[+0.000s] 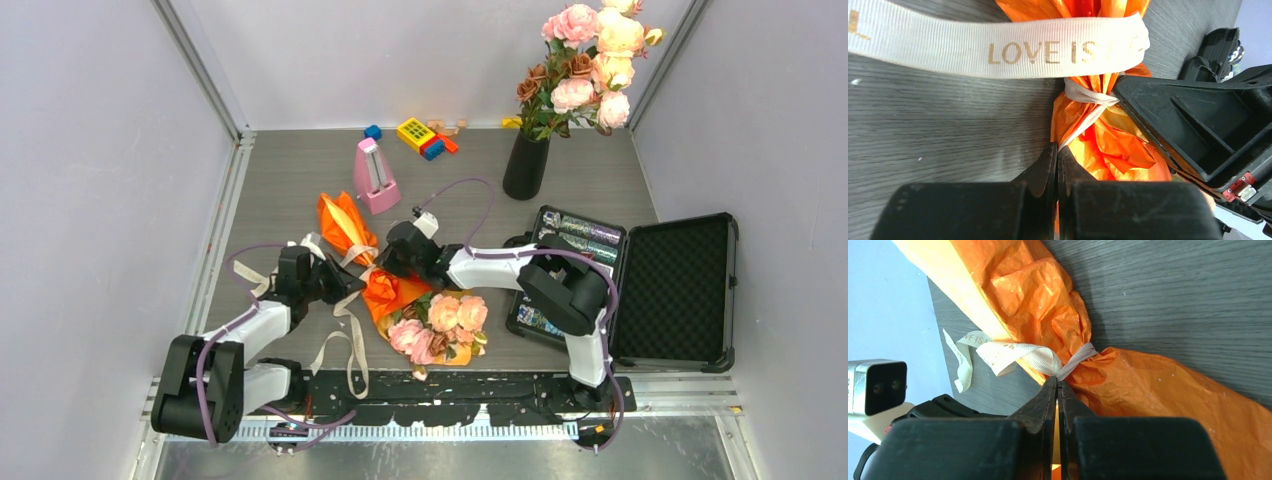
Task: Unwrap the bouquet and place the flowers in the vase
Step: Untie the ribbon from the wrapping paper.
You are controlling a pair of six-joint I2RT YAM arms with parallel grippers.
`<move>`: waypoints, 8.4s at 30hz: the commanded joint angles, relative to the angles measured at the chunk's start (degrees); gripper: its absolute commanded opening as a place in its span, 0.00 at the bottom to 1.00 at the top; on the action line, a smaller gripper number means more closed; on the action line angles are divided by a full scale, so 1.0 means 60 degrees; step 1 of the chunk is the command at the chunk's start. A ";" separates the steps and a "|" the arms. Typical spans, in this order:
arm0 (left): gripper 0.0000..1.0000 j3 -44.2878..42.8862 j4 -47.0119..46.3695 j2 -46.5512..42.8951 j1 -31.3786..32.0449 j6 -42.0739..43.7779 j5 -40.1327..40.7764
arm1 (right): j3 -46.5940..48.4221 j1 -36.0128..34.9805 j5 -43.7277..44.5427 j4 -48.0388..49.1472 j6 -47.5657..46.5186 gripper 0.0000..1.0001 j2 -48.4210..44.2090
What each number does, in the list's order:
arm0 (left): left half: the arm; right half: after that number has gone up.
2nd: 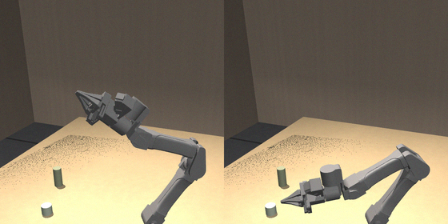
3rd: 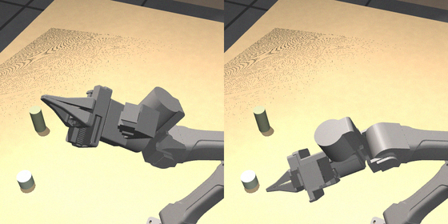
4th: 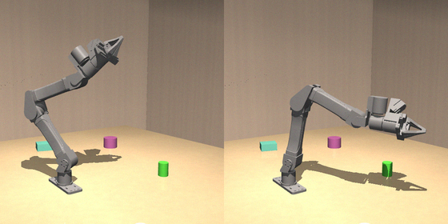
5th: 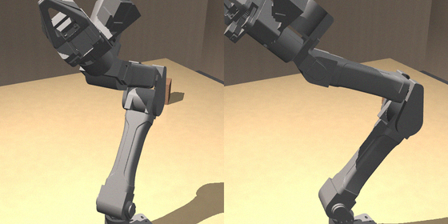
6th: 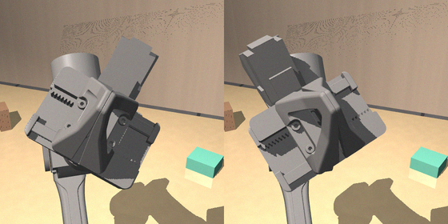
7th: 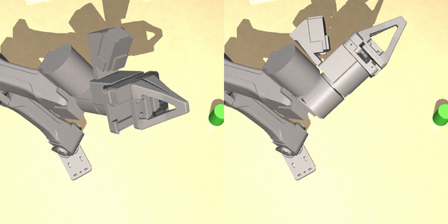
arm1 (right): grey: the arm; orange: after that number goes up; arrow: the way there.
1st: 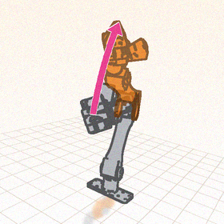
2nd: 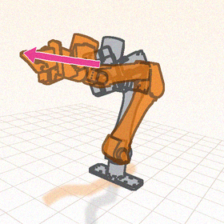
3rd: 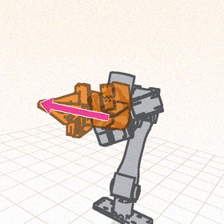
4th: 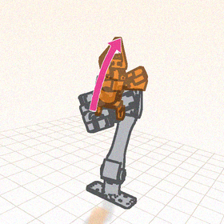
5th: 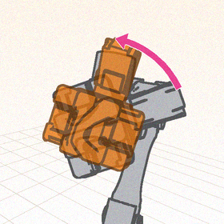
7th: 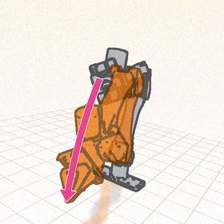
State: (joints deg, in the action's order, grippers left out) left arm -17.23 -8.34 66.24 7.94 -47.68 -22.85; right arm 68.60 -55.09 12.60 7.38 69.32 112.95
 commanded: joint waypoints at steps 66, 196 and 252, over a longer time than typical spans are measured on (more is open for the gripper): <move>0.00 -0.0218 0.0222 0.0407 -0.0006 0.0026 -0.0540 | 0.4127 -0.0955 0.0668 -0.3439 -1.0229 0.00 0.1091; 0.08 -0.0512 -0.1422 0.0975 -0.0006 -0.0517 -0.0988 | 0.5422 -0.0032 -0.2539 -0.4442 -0.8404 0.00 0.0780; 0.00 -0.0775 -0.0398 0.1466 -0.0013 -0.0110 -0.0958 | 0.3890 0.0406 -0.3366 -0.4072 -0.9951 0.46 0.0998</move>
State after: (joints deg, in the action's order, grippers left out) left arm -20.34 -10.72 75.48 8.01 -49.12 -28.12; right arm 92.33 -52.03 -8.75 -18.20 9.58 118.87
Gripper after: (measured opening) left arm 0.010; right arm 0.445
